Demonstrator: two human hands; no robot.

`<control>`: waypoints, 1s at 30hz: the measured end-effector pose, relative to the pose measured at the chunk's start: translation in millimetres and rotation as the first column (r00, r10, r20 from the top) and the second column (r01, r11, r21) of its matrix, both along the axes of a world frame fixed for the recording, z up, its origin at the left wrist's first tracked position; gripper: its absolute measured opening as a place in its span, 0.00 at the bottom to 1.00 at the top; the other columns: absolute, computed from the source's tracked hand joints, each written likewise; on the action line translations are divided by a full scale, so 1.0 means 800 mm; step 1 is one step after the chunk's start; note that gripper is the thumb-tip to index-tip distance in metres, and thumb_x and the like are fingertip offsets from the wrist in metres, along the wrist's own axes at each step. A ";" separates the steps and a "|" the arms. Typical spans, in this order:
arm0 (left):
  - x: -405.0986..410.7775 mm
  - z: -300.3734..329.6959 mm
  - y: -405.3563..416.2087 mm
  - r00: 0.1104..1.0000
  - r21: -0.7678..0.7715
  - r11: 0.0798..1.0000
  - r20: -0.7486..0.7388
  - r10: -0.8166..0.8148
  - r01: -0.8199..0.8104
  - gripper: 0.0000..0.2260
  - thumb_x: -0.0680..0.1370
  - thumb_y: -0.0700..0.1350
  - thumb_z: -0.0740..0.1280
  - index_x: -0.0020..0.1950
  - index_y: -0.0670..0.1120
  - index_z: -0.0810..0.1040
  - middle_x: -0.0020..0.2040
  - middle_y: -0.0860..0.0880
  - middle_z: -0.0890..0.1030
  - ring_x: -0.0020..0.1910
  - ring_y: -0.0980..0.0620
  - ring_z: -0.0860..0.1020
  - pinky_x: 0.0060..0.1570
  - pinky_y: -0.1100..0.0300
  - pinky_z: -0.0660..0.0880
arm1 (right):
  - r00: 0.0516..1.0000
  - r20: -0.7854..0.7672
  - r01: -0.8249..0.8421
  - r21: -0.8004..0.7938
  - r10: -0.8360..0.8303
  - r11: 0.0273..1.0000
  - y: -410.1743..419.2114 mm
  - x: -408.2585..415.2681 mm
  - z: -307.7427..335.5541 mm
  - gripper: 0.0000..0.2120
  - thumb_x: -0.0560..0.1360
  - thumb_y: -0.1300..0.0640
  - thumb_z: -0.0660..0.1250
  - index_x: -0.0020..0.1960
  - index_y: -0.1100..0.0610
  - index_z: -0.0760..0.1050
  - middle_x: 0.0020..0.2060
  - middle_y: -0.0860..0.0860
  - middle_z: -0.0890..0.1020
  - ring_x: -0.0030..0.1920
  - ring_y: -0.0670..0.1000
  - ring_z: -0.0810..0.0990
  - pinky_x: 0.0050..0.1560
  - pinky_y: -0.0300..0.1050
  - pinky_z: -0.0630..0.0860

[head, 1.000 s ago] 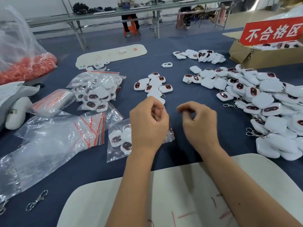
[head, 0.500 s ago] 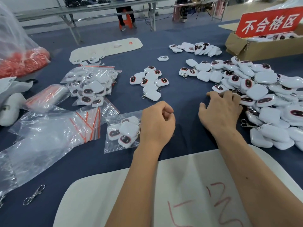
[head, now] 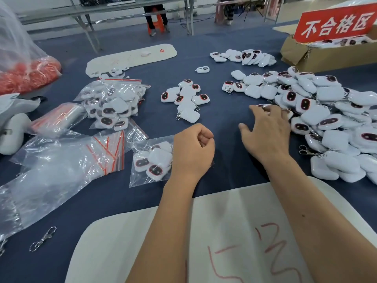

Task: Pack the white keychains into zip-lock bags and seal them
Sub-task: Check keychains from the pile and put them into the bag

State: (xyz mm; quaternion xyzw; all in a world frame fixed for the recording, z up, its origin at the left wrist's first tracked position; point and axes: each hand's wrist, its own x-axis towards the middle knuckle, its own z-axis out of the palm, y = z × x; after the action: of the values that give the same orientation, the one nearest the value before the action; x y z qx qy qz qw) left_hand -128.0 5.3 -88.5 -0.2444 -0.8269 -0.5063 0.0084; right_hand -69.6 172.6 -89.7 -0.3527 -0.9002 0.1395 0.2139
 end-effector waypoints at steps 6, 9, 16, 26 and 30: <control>0.000 0.001 -0.001 1.000 0.011 1.000 0.014 0.007 -0.008 0.06 0.75 0.35 0.70 0.43 0.46 0.82 0.36 0.53 0.81 0.33 0.62 0.77 0.35 0.73 0.71 | 0.967 -0.210 -0.142 0.019 0.143 0.990 -0.012 -0.001 -0.003 0.17 0.79 0.49 0.72 0.66 0.51 0.80 0.58 0.54 0.81 0.62 0.59 0.73 0.64 0.49 0.68; -0.001 0.001 -0.002 1.000 0.028 0.999 0.006 0.029 -0.029 0.06 0.75 0.35 0.70 0.43 0.46 0.82 0.36 0.53 0.81 0.34 0.61 0.77 0.36 0.73 0.72 | 0.976 0.092 -0.200 0.032 0.197 0.979 -0.016 -0.005 -0.005 0.24 0.82 0.42 0.66 0.77 0.47 0.71 0.74 0.53 0.72 0.74 0.59 0.63 0.71 0.57 0.62; -0.013 0.001 -0.010 0.984 0.051 0.983 0.016 0.175 -0.176 0.07 0.75 0.35 0.69 0.47 0.47 0.81 0.40 0.52 0.82 0.37 0.56 0.78 0.41 0.67 0.75 | 0.854 -0.188 -0.503 -0.066 0.485 0.862 -0.027 -0.003 -0.001 0.13 0.77 0.61 0.74 0.60 0.53 0.81 0.47 0.47 0.83 0.49 0.50 0.80 0.58 0.53 0.77; -0.024 -0.003 -0.016 0.961 0.106 0.975 0.217 0.170 -0.196 0.06 0.77 0.37 0.68 0.49 0.46 0.82 0.43 0.47 0.86 0.43 0.44 0.85 0.51 0.44 0.82 | 0.911 -0.043 -0.413 -0.085 0.411 0.907 -0.058 -0.016 -0.006 0.19 0.77 0.40 0.73 0.59 0.52 0.80 0.48 0.47 0.74 0.51 0.53 0.77 0.51 0.48 0.69; -0.025 0.000 -0.018 0.954 0.240 0.955 0.281 0.105 -0.176 0.04 0.76 0.43 0.75 0.49 0.47 0.83 0.41 0.48 0.87 0.41 0.48 0.86 0.50 0.47 0.84 | 0.857 -0.265 -0.486 -0.139 0.441 0.863 -0.058 -0.011 -0.006 0.16 0.76 0.45 0.76 0.55 0.53 0.78 0.45 0.46 0.80 0.46 0.50 0.78 0.48 0.47 0.73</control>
State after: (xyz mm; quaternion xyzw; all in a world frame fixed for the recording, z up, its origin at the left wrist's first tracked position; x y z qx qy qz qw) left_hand -147.7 -9.3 -88.8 -0.1111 -0.7618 -0.6373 -0.0337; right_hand -78.2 126.3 -94.3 -0.1260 -0.9099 0.3161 0.2373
